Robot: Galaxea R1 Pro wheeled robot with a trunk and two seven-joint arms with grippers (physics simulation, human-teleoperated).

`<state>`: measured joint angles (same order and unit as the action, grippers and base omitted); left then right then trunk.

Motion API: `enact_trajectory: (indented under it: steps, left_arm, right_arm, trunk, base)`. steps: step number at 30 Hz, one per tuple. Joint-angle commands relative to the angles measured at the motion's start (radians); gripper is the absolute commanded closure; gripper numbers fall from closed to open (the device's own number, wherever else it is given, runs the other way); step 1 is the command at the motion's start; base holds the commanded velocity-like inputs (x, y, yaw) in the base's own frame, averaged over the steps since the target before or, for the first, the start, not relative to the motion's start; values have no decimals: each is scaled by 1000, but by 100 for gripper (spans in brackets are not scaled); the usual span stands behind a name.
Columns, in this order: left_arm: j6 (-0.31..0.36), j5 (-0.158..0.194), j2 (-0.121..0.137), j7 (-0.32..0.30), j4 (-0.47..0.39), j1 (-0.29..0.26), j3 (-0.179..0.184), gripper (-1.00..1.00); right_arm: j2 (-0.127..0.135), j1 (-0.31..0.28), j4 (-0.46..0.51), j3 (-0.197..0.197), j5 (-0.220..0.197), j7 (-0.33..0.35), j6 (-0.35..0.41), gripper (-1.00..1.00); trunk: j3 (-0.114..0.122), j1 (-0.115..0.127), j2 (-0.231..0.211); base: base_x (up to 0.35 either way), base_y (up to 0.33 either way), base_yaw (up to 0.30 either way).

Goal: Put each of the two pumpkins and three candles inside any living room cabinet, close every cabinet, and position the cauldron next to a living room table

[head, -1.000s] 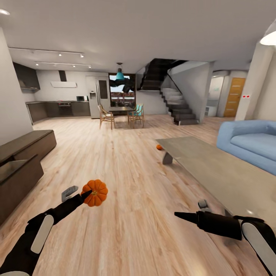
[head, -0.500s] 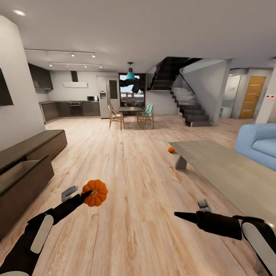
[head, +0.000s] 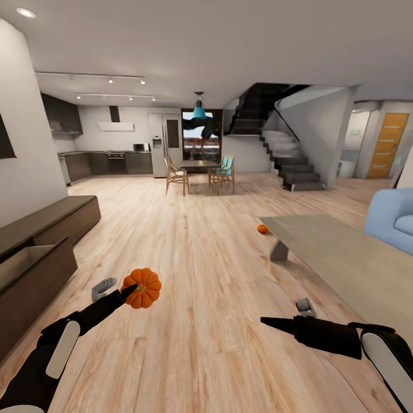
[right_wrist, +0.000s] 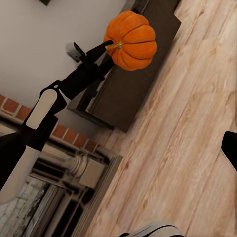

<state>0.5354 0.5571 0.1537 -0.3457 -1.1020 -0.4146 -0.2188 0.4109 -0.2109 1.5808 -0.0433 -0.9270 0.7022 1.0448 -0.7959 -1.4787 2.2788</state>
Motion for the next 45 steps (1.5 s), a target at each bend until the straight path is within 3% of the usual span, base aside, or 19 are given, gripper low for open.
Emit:
enact_trajectory:
  steps: [1, 9, 45]
  left_arm:
    - [9, 12, 0, 0, 0, -1, -2, 100]
    - [10, 12, 0, -1, -1, -1, -2, 100]
    - [9, 12, -2, -1, -4, 0, -2, 100]
  right_arm:
    - [0, -1, 0, 0, 4, 4, 2, -100]
    - [-19, -1, 1, 0, 4, 3, 2, -100]
    - [-20, -1, -1, 6, 4, -7, 2, -100]
  trunk:
    - [-1, 0, 0]
    - [1, 0, 0]
    - [1, 0, 0]
  base:
    - [340, 0, 127]
    - [340, 0, 149]
    - [340, 0, 2]
